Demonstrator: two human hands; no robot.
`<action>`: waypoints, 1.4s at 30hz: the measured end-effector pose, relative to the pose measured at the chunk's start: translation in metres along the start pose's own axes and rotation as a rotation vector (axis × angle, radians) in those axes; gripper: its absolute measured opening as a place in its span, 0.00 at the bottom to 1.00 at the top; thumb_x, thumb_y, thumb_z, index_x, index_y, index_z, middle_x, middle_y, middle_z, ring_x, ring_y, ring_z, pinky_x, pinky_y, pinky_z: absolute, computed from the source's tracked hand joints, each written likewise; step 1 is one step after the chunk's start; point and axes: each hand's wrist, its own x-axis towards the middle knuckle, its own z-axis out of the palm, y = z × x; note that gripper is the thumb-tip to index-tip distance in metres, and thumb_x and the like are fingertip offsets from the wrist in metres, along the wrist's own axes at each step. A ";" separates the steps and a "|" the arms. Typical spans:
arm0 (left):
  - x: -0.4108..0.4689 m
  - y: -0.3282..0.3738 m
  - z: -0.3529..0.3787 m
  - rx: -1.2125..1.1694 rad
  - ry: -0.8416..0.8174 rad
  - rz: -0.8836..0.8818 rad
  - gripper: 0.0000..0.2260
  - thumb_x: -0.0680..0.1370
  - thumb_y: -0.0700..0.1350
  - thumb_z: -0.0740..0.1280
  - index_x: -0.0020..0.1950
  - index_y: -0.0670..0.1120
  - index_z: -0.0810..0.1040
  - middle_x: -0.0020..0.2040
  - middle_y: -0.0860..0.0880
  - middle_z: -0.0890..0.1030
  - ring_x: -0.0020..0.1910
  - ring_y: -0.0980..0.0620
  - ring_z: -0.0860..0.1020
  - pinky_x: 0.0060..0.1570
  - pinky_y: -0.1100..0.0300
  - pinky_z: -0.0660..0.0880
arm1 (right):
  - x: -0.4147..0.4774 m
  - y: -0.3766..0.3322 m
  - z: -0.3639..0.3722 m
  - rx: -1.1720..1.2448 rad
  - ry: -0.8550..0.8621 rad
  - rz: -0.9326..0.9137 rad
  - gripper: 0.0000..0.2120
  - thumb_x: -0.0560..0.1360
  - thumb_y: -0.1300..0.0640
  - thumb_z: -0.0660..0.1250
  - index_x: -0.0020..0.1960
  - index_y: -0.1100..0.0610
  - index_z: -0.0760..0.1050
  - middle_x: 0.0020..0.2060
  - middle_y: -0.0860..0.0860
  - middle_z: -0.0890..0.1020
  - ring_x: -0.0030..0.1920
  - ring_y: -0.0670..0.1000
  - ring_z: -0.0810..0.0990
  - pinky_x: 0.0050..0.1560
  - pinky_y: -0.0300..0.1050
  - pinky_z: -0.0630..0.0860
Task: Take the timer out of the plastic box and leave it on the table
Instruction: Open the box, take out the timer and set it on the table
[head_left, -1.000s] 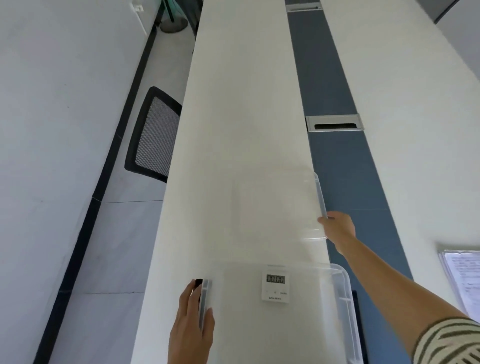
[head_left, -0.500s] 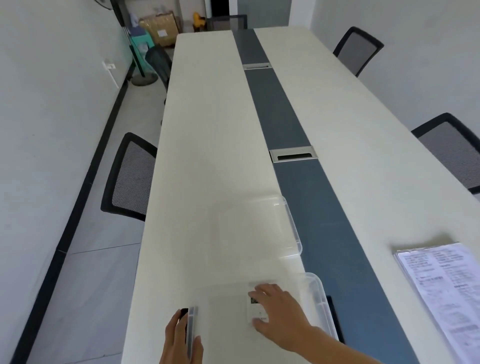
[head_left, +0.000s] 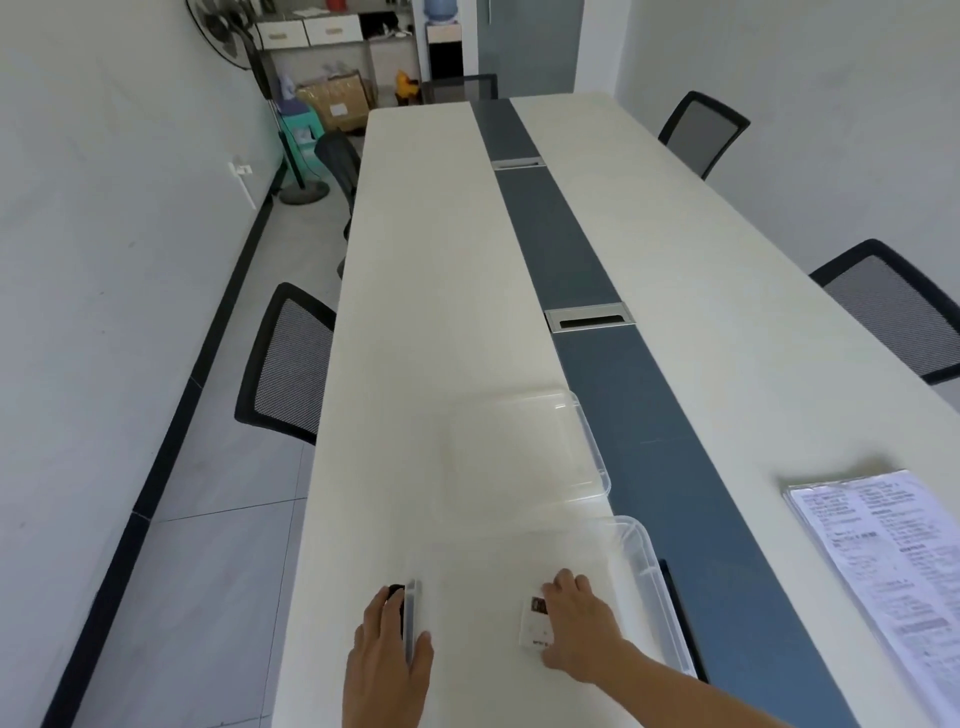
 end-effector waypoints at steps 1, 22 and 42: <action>-0.002 0.003 -0.004 0.015 0.004 -0.014 0.29 0.69 0.57 0.57 0.66 0.43 0.72 0.68 0.42 0.72 0.57 0.40 0.77 0.49 0.47 0.76 | -0.006 -0.001 -0.005 0.055 -0.001 -0.007 0.32 0.65 0.48 0.68 0.66 0.56 0.65 0.62 0.52 0.67 0.60 0.54 0.67 0.54 0.44 0.74; -0.045 0.070 -0.065 -0.862 -0.478 0.087 0.28 0.57 0.38 0.76 0.57 0.46 0.79 0.47 0.41 0.84 0.36 0.42 0.81 0.38 0.55 0.79 | -0.120 -0.013 -0.079 1.549 0.091 0.056 0.08 0.73 0.68 0.69 0.52 0.63 0.80 0.40 0.60 0.86 0.36 0.55 0.83 0.29 0.43 0.78; -0.044 0.090 -0.069 -0.942 -0.283 0.138 0.26 0.53 0.50 0.79 0.48 0.44 0.83 0.35 0.45 0.85 0.33 0.52 0.82 0.35 0.65 0.79 | -0.130 -0.021 -0.090 1.487 -0.135 -0.067 0.32 0.54 0.44 0.82 0.53 0.59 0.83 0.48 0.62 0.85 0.46 0.54 0.85 0.48 0.48 0.82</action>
